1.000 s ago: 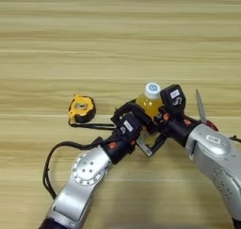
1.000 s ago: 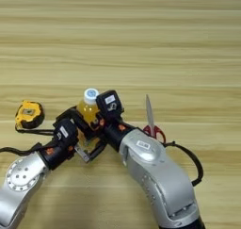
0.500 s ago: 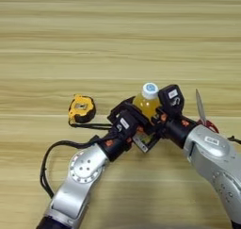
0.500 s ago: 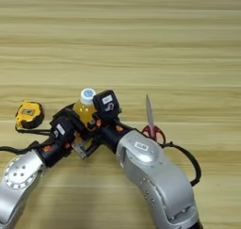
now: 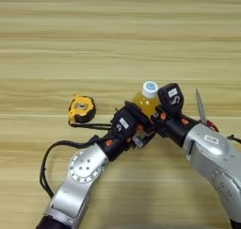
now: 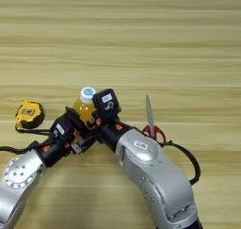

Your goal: Move the objects on the table

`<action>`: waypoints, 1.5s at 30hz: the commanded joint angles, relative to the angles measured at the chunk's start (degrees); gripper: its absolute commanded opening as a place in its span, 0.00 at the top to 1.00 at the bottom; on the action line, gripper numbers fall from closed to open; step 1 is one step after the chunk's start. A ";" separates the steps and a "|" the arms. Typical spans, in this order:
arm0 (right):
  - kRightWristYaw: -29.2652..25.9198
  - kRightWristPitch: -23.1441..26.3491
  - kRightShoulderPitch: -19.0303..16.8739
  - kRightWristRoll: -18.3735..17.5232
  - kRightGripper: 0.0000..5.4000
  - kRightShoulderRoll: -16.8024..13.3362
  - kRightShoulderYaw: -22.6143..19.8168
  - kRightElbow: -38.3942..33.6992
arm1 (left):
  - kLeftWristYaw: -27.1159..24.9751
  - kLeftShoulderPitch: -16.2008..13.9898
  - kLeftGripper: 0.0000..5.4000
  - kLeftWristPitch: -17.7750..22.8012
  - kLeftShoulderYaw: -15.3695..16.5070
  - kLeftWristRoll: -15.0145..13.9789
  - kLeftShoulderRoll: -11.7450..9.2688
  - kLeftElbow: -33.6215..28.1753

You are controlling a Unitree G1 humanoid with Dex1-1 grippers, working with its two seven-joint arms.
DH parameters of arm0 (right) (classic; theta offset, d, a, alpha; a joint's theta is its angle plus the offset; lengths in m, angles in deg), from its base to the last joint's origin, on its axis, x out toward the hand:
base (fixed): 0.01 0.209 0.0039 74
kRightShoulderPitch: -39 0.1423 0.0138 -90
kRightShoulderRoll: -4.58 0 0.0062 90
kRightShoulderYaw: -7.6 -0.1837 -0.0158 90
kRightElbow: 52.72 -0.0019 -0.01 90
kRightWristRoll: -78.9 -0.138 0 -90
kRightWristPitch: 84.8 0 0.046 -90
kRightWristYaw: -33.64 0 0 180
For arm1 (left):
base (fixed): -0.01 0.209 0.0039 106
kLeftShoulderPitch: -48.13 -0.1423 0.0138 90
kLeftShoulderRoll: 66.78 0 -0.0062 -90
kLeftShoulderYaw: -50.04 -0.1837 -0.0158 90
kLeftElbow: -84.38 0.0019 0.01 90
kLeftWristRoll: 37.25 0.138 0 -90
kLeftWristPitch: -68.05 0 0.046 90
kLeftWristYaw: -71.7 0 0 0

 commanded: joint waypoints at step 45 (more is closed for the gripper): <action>-2.11 -13.95 2.83 -3.11 0.00 1.68 -5.50 -1.62 | 4.66 2.96 0.37 -1.09 5.51 -0.90 1.56 3.38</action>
